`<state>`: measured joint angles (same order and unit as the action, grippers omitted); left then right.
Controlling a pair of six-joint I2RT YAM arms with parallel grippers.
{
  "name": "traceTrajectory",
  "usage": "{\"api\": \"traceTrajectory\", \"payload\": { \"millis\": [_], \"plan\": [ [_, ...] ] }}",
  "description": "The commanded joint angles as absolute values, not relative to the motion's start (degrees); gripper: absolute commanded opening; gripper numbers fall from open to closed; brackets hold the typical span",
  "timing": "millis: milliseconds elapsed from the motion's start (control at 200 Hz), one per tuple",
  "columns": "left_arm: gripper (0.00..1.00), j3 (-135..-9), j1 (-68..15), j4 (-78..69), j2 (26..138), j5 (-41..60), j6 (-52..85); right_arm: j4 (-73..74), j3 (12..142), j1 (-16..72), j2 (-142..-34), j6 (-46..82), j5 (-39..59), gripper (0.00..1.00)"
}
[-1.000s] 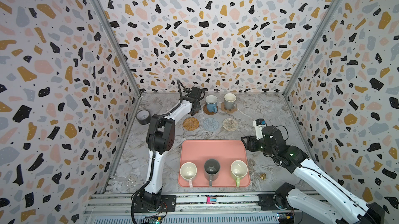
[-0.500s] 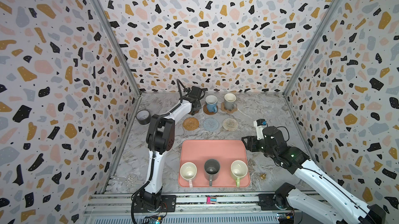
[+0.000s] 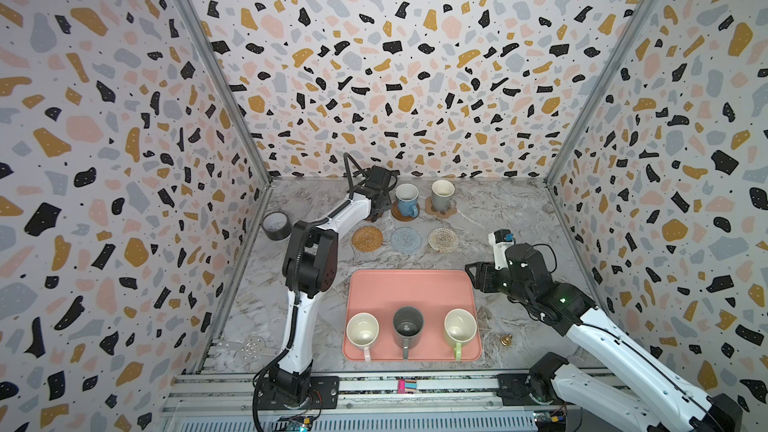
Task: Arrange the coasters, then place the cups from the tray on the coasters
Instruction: 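Lower the plain light-blue mug onto the empty brown wooden coaster with the left gripper, then open the left gripper to release the mug on the coaster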
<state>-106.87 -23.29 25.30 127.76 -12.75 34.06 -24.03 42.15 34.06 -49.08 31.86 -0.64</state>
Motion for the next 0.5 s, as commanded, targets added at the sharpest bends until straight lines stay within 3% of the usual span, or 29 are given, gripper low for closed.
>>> {"api": "traceTrajectory", "payload": {
  "millis": [0,496],
  "plan": [
    [0.42,-107.5,-23.7,22.7,127.2,-10.9,33.0,-24.7,42.5,33.9,-48.5,32.3,-1.0,0.62],
    [0.49,-104.5,-23.8,20.8,124.6,-9.3,32.6,-25.2,43.0,33.9,-48.6,32.2,-1.5,0.62]
  ]
}}
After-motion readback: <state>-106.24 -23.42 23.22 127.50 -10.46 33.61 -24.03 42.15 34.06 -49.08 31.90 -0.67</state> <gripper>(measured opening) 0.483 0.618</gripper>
